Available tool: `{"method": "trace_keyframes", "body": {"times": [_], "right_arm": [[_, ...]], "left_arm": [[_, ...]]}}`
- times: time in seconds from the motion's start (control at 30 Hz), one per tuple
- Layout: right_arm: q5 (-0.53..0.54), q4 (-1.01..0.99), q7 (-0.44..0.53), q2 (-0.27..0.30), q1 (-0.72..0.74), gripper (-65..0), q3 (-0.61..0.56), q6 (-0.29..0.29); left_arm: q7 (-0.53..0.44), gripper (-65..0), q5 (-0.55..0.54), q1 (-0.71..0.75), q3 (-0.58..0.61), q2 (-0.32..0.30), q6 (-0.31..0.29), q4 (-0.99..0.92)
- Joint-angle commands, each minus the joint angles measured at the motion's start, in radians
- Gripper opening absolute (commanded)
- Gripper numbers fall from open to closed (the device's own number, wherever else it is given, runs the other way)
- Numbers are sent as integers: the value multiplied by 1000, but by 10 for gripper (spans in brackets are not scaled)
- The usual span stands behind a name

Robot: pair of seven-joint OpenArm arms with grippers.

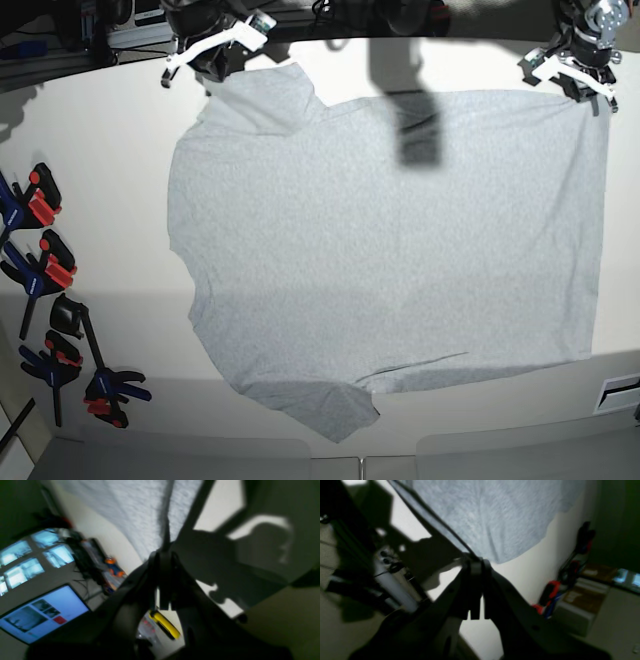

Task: Fold the T-shirt properly
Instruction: 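Pull the held shoulders away from the hem to straighten the shirt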

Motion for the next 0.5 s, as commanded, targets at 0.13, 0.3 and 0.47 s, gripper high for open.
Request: {"method": "trace_keyframes", "body": {"times": [0.13, 0.3, 0.47], "right_arm": [[72, 21, 40, 10, 79, -650, 5, -40], [174, 21, 41, 10, 193, -650, 5, -48], [281, 20, 82, 10, 287, -650, 5, -60]], "left_arm": [[-87, -650, 18, -12, -7, -14, 91, 15], [-130, -650, -29, -29, -7, -15, 91, 14], [-127, -650, -183, -96, -7, -15, 90, 14]]}}
